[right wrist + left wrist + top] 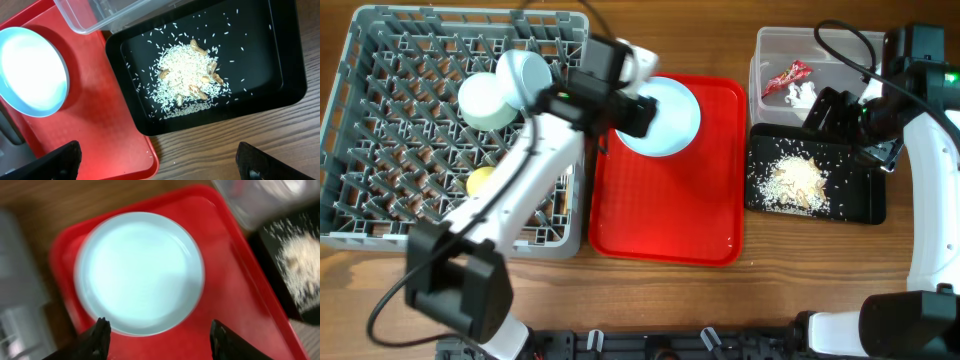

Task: Sort waste into correct bins and load items into the dishwasher rack
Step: 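Reach the left gripper to the white plate rim and grasp it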

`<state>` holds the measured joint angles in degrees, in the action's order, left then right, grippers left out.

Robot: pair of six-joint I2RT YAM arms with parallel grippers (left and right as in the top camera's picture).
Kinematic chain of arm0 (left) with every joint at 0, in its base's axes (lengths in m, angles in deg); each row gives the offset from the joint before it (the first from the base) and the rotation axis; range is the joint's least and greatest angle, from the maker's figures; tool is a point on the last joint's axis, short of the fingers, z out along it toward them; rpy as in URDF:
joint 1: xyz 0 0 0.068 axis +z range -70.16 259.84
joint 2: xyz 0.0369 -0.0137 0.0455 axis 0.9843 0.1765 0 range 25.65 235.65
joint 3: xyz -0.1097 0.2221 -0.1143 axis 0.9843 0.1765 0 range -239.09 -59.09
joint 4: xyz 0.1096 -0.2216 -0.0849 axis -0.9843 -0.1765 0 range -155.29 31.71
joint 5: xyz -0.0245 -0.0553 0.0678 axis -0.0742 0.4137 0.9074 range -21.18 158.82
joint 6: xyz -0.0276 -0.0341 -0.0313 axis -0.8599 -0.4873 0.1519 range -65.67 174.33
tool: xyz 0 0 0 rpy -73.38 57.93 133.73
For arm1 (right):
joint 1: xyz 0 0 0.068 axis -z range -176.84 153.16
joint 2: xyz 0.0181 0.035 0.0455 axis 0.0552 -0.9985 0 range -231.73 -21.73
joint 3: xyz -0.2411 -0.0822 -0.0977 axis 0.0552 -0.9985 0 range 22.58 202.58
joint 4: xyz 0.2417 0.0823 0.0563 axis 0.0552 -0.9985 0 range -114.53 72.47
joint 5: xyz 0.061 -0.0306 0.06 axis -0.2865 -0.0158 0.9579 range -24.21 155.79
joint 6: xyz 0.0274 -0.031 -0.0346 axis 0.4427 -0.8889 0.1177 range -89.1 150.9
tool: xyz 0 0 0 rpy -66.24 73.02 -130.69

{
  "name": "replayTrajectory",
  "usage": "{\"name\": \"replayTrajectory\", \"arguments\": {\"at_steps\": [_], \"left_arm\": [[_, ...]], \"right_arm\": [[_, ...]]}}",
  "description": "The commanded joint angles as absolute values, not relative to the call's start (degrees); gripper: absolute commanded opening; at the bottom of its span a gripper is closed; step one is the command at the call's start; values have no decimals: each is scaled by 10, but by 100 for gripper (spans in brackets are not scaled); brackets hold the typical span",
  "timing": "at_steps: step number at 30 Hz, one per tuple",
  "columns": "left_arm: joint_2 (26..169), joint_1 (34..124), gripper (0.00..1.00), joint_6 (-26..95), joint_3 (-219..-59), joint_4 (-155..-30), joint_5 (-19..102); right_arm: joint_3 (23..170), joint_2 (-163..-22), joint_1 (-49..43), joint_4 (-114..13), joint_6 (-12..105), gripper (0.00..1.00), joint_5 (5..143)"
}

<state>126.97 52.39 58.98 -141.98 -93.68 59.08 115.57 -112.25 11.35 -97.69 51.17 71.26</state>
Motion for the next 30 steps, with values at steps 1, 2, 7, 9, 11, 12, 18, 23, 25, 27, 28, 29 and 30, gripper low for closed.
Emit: {"name": "replayTrajectory", "arguments": {"at_steps": [1,2,7,9,11,12,18,23,25,27,28,29,30], "left_arm": [[1331,477,67,661,-1426,-915,578],[1349,464,68,661,-1426,-904,586],[1408,438,69,661,-1426,-874,621],[1426,434,68,661,-1426,-869,643],[1442,433,67,661,-1426,-863,682],[1447,433,66,661,-1426,-861,692],[1473,430,50,640,-1426,-869,694],[1477,415,35,640,-1426,-892,689],[1477,408,26,640,-1426,-894,689],[1477,403,15,640,-1426,-894,689],[1477,400,11,640,-1426,-894,689],[1477,399,6,640,-1426,-894,689],[1477,398,4,640,-1426,-894,689]], "right_arm": [[1156,-1117,115,-978,506,100,703],[1156,-1117,115,-978,506,100,703],[1156,-1117,115,-978,506,100,703],[1156,-1117,115,-978,506,100,703],[1156,-1117,115,-978,506,100,703],[1156,-1117,115,-978,506,100,703],[1156,-1117,115,-978,506,100,703],[1156,-1117,115,-978,506,100,703],[1156,-1117,115,-978,506,100,703],[1156,-1117,115,-978,505,100,702],[1156,-1117,115,-978,505,100,703],[1156,-1117,115,-979,505,100,703],[1156,-1117,115,-979,505,100,702]]}}
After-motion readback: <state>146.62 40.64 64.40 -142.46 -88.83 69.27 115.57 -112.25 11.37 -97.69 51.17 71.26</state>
